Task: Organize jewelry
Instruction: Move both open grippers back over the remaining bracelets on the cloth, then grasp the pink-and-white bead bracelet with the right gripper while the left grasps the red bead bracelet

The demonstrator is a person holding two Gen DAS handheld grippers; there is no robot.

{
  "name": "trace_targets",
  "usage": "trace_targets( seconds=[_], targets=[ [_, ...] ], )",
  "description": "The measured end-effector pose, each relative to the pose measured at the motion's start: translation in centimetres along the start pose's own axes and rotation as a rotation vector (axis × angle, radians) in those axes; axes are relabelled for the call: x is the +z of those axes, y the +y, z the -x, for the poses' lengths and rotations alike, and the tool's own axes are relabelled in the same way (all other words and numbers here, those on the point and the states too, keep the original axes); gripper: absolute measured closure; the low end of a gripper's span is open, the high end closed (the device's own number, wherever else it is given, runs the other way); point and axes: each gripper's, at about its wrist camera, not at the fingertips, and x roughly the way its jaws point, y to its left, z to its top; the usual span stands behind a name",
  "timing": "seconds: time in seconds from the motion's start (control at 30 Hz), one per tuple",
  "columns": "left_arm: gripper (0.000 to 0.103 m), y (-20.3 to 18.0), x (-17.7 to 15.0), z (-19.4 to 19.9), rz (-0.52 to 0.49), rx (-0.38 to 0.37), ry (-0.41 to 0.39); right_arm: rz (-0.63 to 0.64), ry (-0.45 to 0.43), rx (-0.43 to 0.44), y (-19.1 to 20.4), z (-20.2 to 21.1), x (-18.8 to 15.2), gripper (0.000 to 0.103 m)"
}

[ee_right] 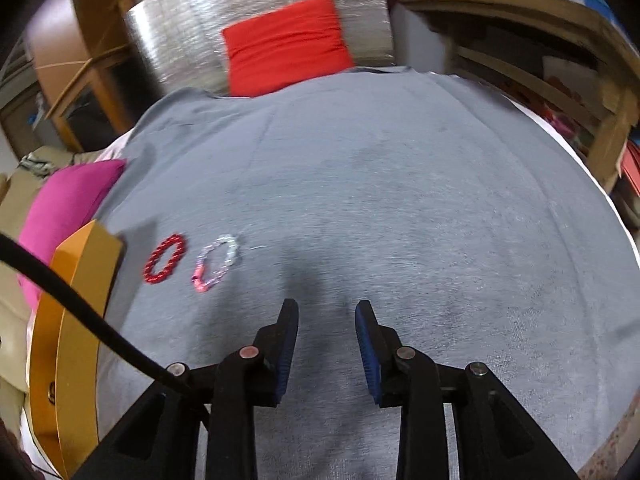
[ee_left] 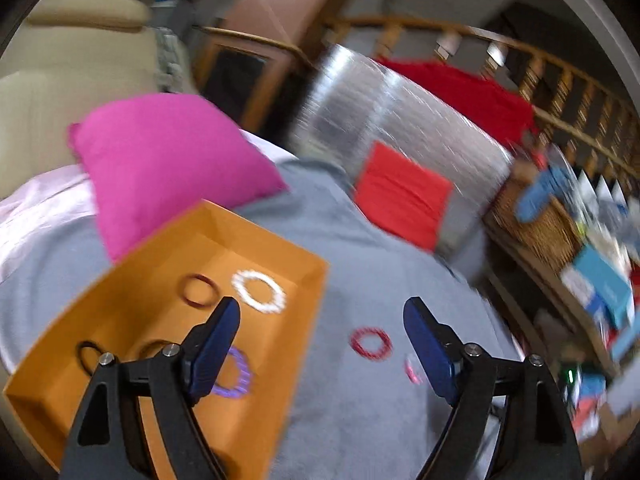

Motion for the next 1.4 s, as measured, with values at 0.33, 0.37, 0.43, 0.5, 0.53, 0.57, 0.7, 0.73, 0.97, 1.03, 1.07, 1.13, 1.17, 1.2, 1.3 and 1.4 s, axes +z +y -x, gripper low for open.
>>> trace_targets(
  seconds=[0.33,0.37,0.43,0.5,0.53,0.57,0.7,0.73,0.97,1.03,1.07,1.13,1.17,1.2,1.3,1.4],
  targets=[
    [0.019,-5.6,-1.1,-3.3,-0.261,0.075,0.037,0.025,0.007,0.022,1.0,-1.5,0.5,0.07],
    [0.019,-5.7,-1.2,-3.5,-0.267,0.09,0.038,0.027,0.007,0.028,0.9,-1.7,0.6,0.07],
    [0.018,-5.9,-1.5,-3.8,-0.279,0.128,0.041,0.022,0.003,0.04,0.8,-1.9,0.9,0.07],
    [0.018,-5.8,-1.5,-4.6,-0.282,0.176,0.05,0.008,0.001,0.067,0.5,-2.0,1.3,0.07],
    [0.018,-5.7,-1.4,-4.9,-0.279,0.194,0.054,0.002,0.0,0.08,0.4,-2.1,1.5,0.07],
    [0.018,-5.5,-1.4,-5.1,-0.275,0.213,0.056,-0.002,-0.001,0.096,0.2,-2.1,1.7,0.07],
    [0.018,-4.3,-1.1,-5.8,-0.246,0.304,0.047,-0.008,0.0,0.154,-0.2,-2.6,2.3,0.07],
    [0.018,-3.9,-1.0,-5.9,-0.236,0.319,0.045,-0.008,0.004,0.166,-0.2,-2.7,2.4,0.07],
    [0.018,-2.8,-0.8,-7.0,-0.227,0.374,0.044,0.032,0.028,0.301,1.0,-3.3,3.7,0.07],
    [0.018,-3.1,-0.9,-7.3,-0.247,0.383,0.043,0.051,0.047,0.33,1.6,-3.9,3.9,0.07],
    [0.018,-3.4,-1.0,-7.4,-0.255,0.38,0.043,0.053,0.058,0.338,1.8,-4.3,3.9,0.07],
    [0.018,-4.1,-1.3,-7.8,-0.284,0.378,0.044,0.066,0.078,0.344,2.5,-5.2,4.0,0.07],
    [0.018,-4.6,-1.5,-8.1,-0.304,0.381,0.047,0.078,0.081,0.343,2.9,-5.6,4.0,0.07],
    [0.018,-4.9,-1.7,-8.3,-0.317,0.381,0.048,0.088,0.082,0.344,3.4,-5.9,4.1,0.07],
    [0.018,-6.3,-2.4,-8.9,-0.376,0.378,0.051,0.096,0.081,0.341,4.6,-7.0,4.4,0.07],
    [0.018,-7.1,-3.0,-9.2,-0.425,0.377,0.055,0.11,0.09,0.315,5.6,-8.0,4.6,0.07]
  ],
)
